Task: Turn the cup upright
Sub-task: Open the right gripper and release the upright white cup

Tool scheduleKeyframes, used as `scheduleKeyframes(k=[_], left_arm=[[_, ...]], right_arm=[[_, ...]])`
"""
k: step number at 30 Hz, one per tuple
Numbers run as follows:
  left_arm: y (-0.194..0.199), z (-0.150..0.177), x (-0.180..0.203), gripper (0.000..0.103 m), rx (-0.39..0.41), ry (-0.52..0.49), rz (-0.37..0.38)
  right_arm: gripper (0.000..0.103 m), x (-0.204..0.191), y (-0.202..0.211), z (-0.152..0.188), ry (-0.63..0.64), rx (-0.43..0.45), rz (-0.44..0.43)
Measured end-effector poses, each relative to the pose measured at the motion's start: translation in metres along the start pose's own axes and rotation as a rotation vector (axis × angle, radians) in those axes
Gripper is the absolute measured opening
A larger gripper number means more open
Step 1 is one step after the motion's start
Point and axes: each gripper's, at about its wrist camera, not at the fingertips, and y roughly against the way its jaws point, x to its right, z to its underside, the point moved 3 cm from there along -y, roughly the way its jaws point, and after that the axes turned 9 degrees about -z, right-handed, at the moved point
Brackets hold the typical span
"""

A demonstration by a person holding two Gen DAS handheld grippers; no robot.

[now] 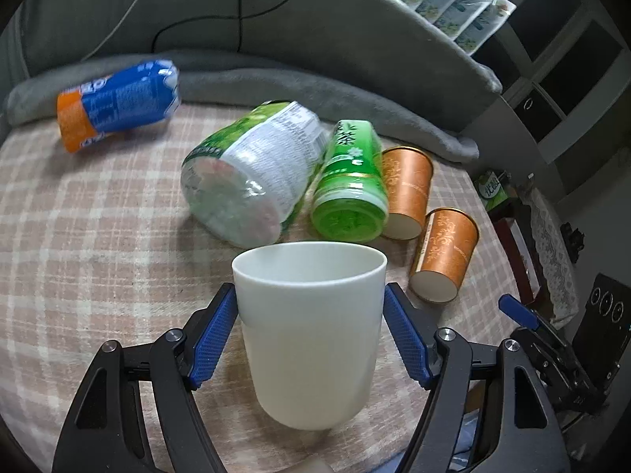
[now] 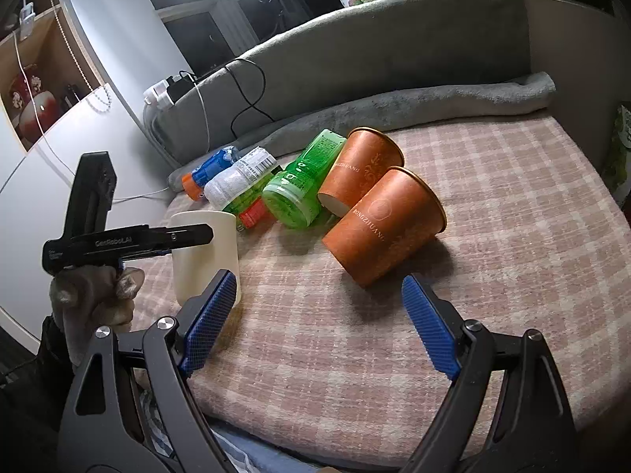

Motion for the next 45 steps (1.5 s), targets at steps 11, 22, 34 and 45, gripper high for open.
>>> scheduleKeyframes(k=[11, 22, 34, 45], left_arm=[[0.000, 0.000, 0.020, 0.074, 0.066, -0.045, -0.023], [0.004, 0.000, 0.033, 0.074, 0.181, -0.097, -0.089], [0.002, 0.009, 0.046, 0.074, 0.217, -0.179, -0.147], [0.000, 0.011, 0.051, 0.074, 0.227, -0.190, -0.154]], right_arm=[[0.089, -0.001, 0.002, -0.001, 0.000, 0.003, 0.004], [0.089, -0.001, 0.004, -0.003, 0.004, 0.013, 0.012], [0.089, -0.001, 0.005, -0.005, 0.005, 0.018, 0.011], [0.089, 0.002, 0.007, -0.003, -0.002, 0.022, 0.011]])
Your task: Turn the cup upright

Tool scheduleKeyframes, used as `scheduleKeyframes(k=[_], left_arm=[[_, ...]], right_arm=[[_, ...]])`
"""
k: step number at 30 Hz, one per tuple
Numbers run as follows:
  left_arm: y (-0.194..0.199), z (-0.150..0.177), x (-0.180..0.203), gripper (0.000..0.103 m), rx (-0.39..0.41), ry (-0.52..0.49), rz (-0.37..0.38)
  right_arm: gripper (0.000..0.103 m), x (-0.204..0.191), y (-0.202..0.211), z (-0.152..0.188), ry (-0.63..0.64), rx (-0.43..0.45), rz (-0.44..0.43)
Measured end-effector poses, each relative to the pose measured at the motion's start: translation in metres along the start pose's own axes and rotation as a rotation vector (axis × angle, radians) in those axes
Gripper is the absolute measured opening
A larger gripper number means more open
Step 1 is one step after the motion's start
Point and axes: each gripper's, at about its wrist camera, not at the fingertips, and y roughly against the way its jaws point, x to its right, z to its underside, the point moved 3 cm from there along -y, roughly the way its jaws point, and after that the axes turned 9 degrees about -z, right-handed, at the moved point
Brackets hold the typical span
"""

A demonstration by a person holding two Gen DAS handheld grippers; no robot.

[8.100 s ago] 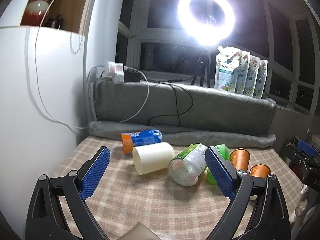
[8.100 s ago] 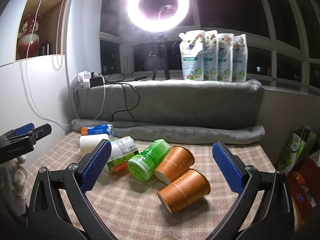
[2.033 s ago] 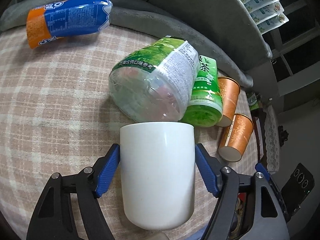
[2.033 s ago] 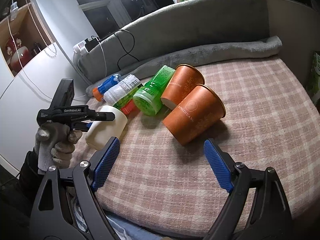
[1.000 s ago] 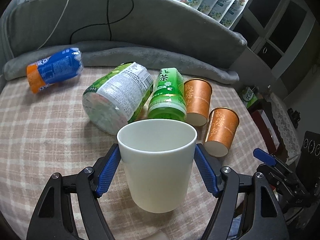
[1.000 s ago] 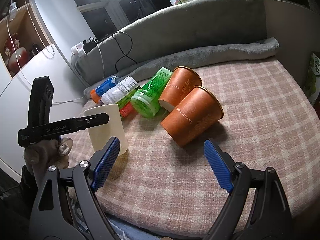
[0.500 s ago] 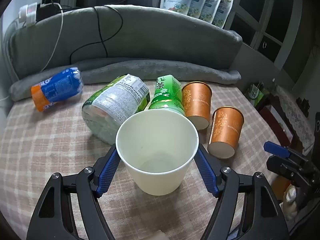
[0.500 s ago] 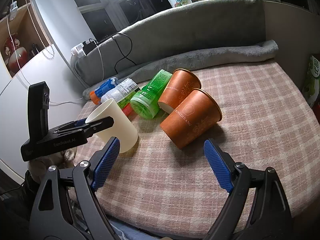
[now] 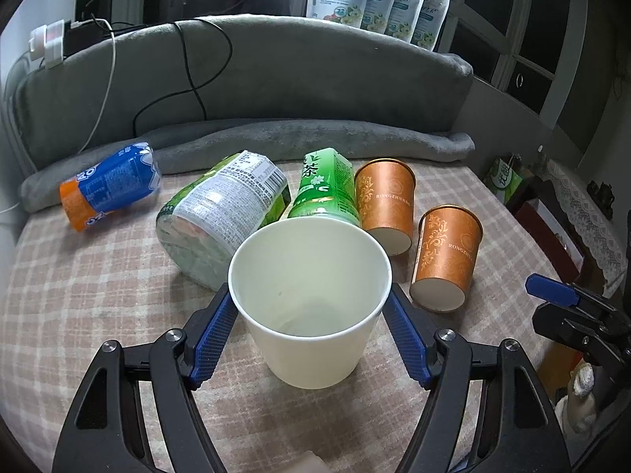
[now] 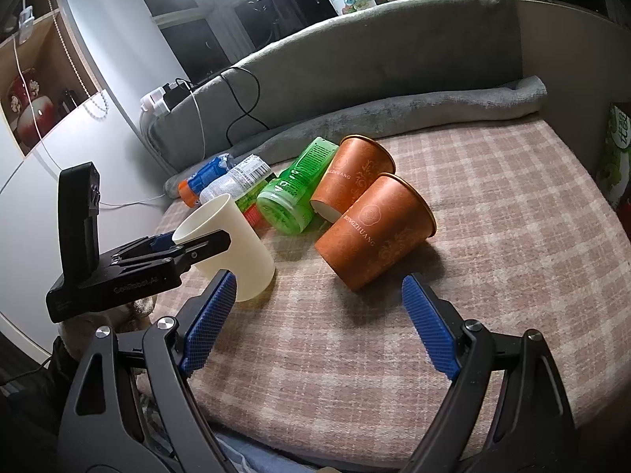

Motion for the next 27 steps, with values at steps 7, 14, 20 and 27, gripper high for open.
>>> scheduleKeyframes(k=[7, 14, 20, 27], left_arm=[[0.005, 0.002, 0.005, 0.078, -0.011, 0.005, 0.034], [0.009, 0.005, 0.003, 0.079, -0.023, 0.015, 0.036], [0.019, 0.010, -0.001, 0.081, -0.022, 0.010, 0.027], [0.036, 0.023, -0.011, 0.081, -0.010, 0.022, 0.005]], right_arm=[[0.089, -0.002, 0.001, 0.001, 0.003, 0.003, -0.009], [0.089, -0.004, 0.003, 0.000, 0.010, 0.007, -0.013], [0.089, -0.012, 0.004, -0.004, 0.036, 0.022, -0.020], [0.089, -0.023, 0.007, -0.013, 0.089, 0.060, 0.004]])
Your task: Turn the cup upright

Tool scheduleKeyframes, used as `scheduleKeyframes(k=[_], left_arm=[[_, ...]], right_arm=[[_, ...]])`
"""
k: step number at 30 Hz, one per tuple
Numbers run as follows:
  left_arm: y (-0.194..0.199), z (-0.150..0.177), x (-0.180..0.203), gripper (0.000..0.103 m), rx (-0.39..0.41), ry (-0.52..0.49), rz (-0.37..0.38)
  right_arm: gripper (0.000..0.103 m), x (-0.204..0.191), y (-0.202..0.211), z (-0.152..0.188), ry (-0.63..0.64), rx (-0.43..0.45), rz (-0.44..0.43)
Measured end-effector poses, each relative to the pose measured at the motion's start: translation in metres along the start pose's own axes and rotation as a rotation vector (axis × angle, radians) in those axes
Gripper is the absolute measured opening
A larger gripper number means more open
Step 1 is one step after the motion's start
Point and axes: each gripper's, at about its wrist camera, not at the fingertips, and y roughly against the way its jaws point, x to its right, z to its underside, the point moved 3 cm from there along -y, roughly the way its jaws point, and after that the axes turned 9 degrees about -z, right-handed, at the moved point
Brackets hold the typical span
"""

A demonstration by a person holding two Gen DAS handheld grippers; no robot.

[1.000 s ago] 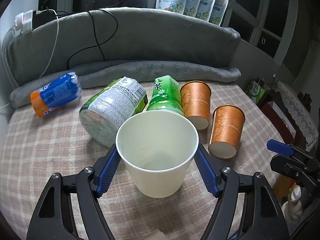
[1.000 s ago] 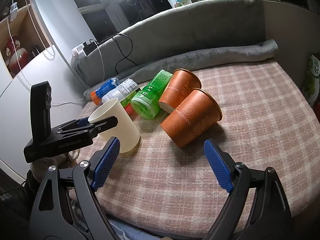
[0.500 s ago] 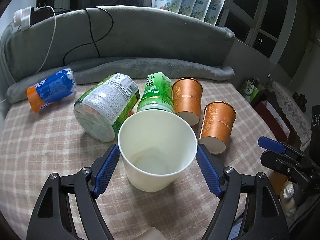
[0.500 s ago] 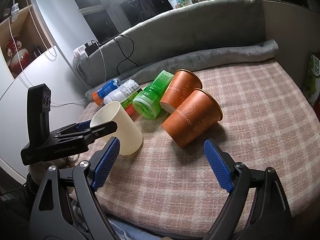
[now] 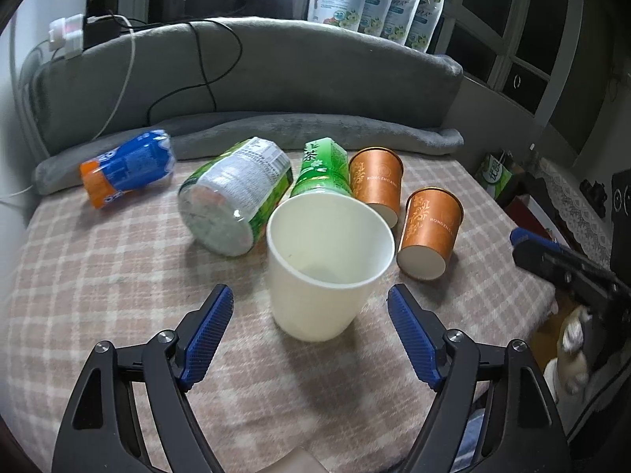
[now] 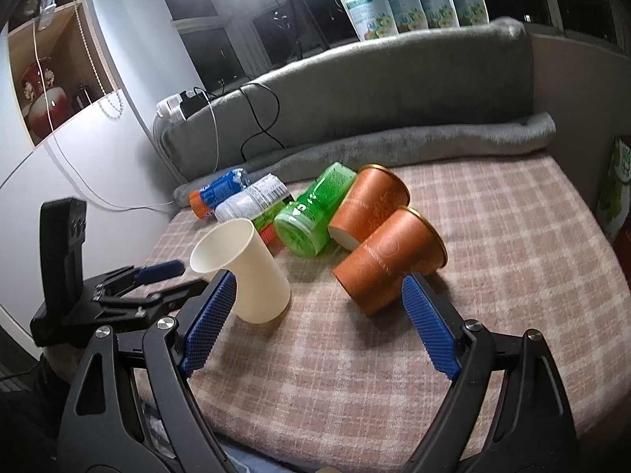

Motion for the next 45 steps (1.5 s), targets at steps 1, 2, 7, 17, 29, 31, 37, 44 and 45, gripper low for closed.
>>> scheduleKeyframes(k=[1, 2, 7, 17, 29, 31, 37, 44, 45], left_arm=[[0.002, 0.002, -0.002, 0.081, 0.003, 0.007, -0.005], [0.005, 0.004, -0.005, 0.081, 0.009, 0.015, -0.009], [0.030, 0.008, -0.024, 0.081, 0.102, 0.077, -0.074], [0.093, 0.000, -0.033, 0.081, 0.413, 0.080, -0.268], [0.108, -0.004, -0.037, 0.083, 0.485, 0.165, -0.269], [0.108, -0.003, -0.037, 0.083, 0.484, 0.166, -0.276], [0.108, -0.004, -0.037, 0.084, 0.488, 0.162, -0.293], [0.108, -0.004, -0.035, 0.085, 0.495, 0.150, -0.307], [0.108, -0.004, -0.035, 0.085, 0.495, 0.153, -0.306]], right_arm=[[0.089, -0.002, 0.001, -0.002, 0.010, 0.008, 0.008], [0.089, -0.003, 0.001, -0.004, 0.023, 0.017, 0.021], [0.094, -0.009, 0.005, -0.011, 0.087, 0.067, 0.102], [0.103, -0.023, 0.020, -0.025, 0.196, 0.211, 0.261], [0.103, -0.034, 0.035, -0.037, 0.236, 0.342, 0.352], [0.103, -0.035, 0.036, -0.038, 0.239, 0.353, 0.362], [0.103, -0.034, 0.039, -0.039, 0.236, 0.370, 0.371], [0.103, -0.037, 0.037, -0.041, 0.247, 0.376, 0.379], [0.103, -0.037, 0.037, -0.040, 0.244, 0.377, 0.380]])
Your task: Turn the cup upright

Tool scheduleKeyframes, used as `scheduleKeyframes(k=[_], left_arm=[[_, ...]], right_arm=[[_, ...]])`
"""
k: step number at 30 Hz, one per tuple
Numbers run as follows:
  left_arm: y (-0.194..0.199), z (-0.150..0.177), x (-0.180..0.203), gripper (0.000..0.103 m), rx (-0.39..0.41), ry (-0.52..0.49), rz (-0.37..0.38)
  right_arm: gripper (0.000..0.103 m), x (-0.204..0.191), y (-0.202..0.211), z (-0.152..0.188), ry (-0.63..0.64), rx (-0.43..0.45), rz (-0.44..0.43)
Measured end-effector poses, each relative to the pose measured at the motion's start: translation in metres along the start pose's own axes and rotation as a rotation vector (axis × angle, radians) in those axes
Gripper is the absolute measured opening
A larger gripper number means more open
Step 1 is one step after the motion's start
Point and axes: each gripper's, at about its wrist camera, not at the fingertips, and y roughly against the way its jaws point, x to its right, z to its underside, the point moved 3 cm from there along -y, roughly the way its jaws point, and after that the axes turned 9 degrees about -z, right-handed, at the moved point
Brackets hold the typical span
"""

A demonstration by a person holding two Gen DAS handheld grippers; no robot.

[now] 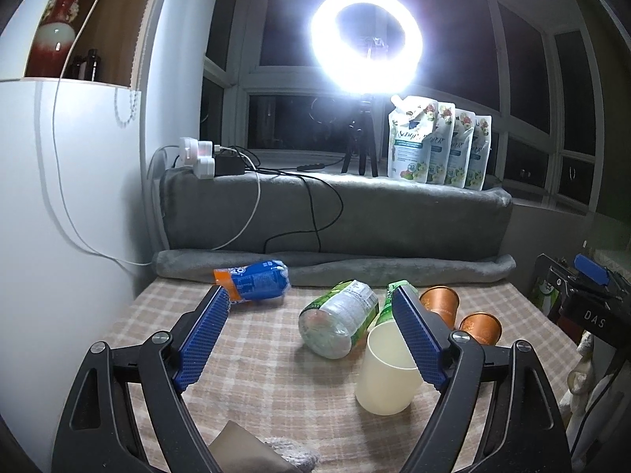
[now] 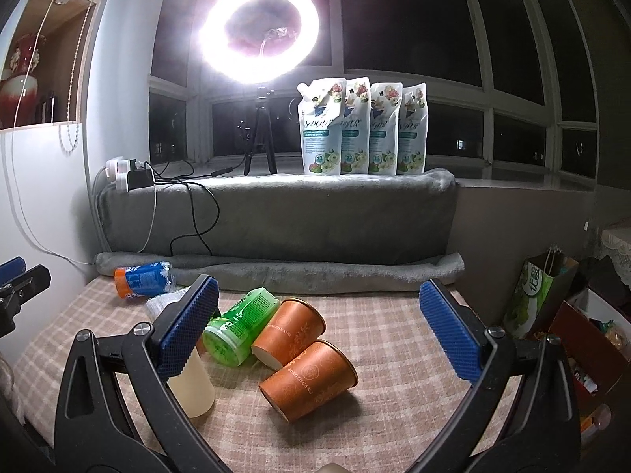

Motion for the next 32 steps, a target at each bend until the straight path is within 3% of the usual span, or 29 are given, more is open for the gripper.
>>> scheduleKeyframes(k=[32], left_arm=[[-0.0003, -0.0019, 0.0044, 0.085, 0.004, -0.021, -0.001]], right_arm=[[0.103, -0.0002, -0.0046, 0.0038, 0.000, -0.014, -0.012]])
